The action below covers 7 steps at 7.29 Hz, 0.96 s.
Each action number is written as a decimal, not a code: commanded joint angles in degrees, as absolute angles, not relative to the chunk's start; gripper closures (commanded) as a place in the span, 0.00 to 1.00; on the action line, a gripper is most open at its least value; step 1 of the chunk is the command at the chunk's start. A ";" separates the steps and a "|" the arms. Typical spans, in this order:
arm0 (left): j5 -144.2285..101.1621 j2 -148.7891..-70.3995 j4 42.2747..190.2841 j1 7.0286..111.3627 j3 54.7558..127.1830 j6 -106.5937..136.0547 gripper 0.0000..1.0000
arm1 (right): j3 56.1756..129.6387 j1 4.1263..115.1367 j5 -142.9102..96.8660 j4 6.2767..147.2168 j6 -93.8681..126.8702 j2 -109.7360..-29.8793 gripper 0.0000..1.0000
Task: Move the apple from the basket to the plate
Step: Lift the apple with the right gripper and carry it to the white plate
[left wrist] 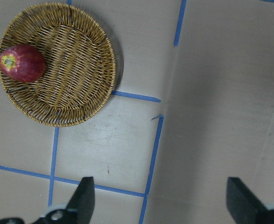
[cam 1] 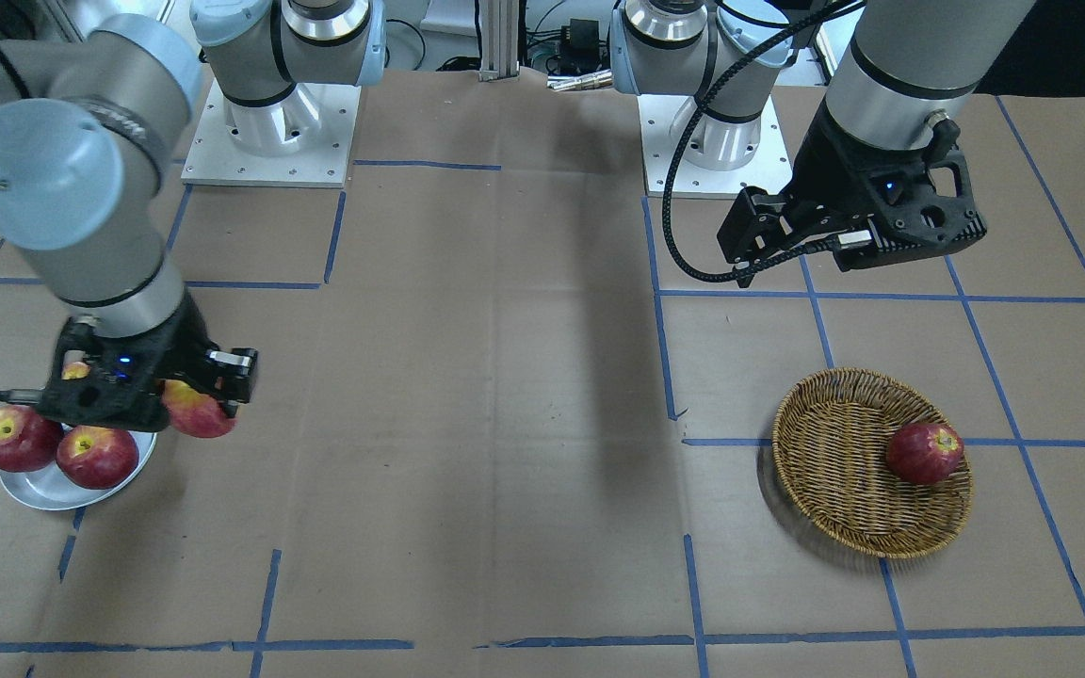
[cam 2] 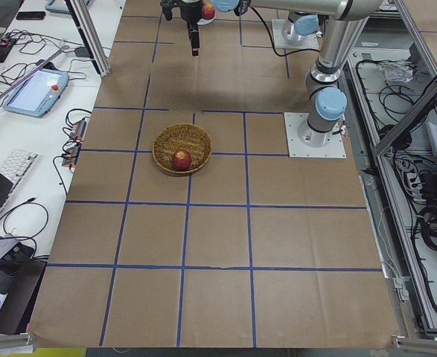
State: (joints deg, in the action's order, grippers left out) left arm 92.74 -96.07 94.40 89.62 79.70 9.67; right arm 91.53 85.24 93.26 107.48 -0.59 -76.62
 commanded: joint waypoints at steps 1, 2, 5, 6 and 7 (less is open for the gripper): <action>92.72 -96.06 94.39 89.39 79.54 9.67 0.01 | 91.93 75.62 93.43 106.17 -12.00 -78.05 0.46; 92.72 -96.06 94.39 89.30 79.45 9.67 0.01 | 92.89 72.02 93.43 106.17 -17.26 -78.05 0.47; 92.72 -96.24 94.39 89.30 79.45 9.67 0.01 | 100.34 63.47 92.37 113.95 -27.85 -77.34 0.48; 92.72 -96.15 94.39 89.30 79.54 9.75 0.01 | 102.81 63.37 92.20 118.34 -28.12 -77.08 0.48; 92.72 -96.33 94.39 89.30 79.54 9.76 0.01 | 103.96 63.37 92.11 120.04 -28.21 -76.56 0.48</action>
